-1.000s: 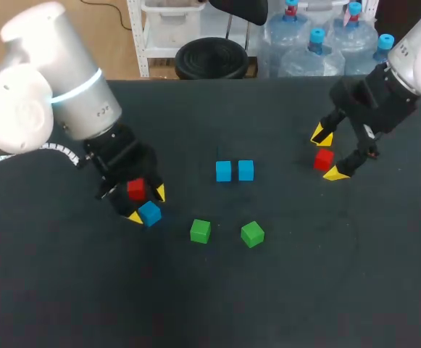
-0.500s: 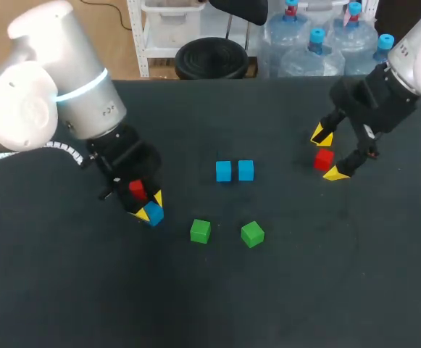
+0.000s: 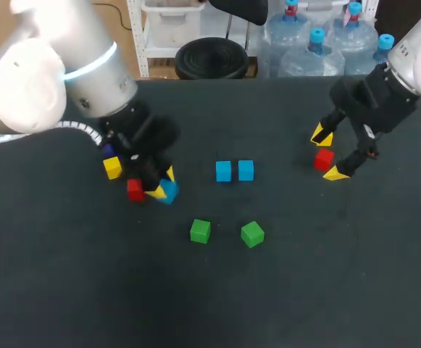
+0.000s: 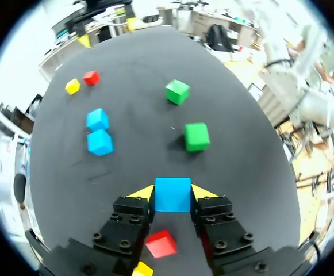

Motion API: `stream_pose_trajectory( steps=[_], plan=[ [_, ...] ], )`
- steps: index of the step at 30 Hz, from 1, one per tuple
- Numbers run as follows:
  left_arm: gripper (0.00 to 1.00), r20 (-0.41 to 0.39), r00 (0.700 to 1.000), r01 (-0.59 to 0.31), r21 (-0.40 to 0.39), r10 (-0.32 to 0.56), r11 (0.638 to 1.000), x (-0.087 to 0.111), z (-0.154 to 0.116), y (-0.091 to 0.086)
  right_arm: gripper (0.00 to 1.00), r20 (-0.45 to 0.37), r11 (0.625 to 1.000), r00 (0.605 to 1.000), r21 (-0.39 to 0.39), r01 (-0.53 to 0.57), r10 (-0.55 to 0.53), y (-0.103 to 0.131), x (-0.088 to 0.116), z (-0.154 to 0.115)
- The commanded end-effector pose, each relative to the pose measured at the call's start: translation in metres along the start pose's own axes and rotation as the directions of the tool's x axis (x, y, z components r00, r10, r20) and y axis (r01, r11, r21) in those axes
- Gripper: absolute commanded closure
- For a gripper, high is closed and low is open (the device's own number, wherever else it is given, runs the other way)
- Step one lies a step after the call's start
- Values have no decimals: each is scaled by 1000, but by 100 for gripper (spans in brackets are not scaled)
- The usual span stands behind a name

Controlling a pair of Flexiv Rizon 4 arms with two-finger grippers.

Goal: Place the blue cubes, place green cubes on the blue cubes, place the yellow cubes on the green cubes, then place the red cubes on the yellow cubes, and place purple cube on the red cubes.

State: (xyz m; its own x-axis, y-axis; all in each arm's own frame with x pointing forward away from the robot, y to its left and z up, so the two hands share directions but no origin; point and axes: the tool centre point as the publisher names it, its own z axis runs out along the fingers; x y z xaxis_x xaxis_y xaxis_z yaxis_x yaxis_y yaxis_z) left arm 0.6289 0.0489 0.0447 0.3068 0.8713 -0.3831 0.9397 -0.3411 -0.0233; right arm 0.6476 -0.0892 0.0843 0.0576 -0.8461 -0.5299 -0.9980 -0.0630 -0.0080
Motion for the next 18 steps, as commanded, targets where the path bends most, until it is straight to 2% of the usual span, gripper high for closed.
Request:
stream_pose_trajectory(
  steps=[1, 5, 8, 14, 18],
  plan=[
    [100, -2, 996, 84, -29, -85, 996, -7, 3, 15, 0, 2, 1000, 1000, -1, 1, -1, -1, 0, 1],
    [100, 36, 985, 172, -69, -170, 983, -7, 6, 32, 0, 2, 1000, 1000, -1, 1, -1, -1, 0, 1],
    [100, 34, 981, 195, -89, -193, 977, -8, 10, 45, 0, 2, 1000, 1000, -1, 1, -1, -1, 0, 1],
    [100, 38, 969, 247, -98, -245, 964, -11, 19, 68, 0, 2, 1000, 1000, -1, 1, -1, -1, 0, 1],
    [100, 52, 949, 314, -100, -310, 944, -14, 21, 77, 0, 2, 1000, 1000, -1, 1, -1, -1, 0, 1]
  ],
)
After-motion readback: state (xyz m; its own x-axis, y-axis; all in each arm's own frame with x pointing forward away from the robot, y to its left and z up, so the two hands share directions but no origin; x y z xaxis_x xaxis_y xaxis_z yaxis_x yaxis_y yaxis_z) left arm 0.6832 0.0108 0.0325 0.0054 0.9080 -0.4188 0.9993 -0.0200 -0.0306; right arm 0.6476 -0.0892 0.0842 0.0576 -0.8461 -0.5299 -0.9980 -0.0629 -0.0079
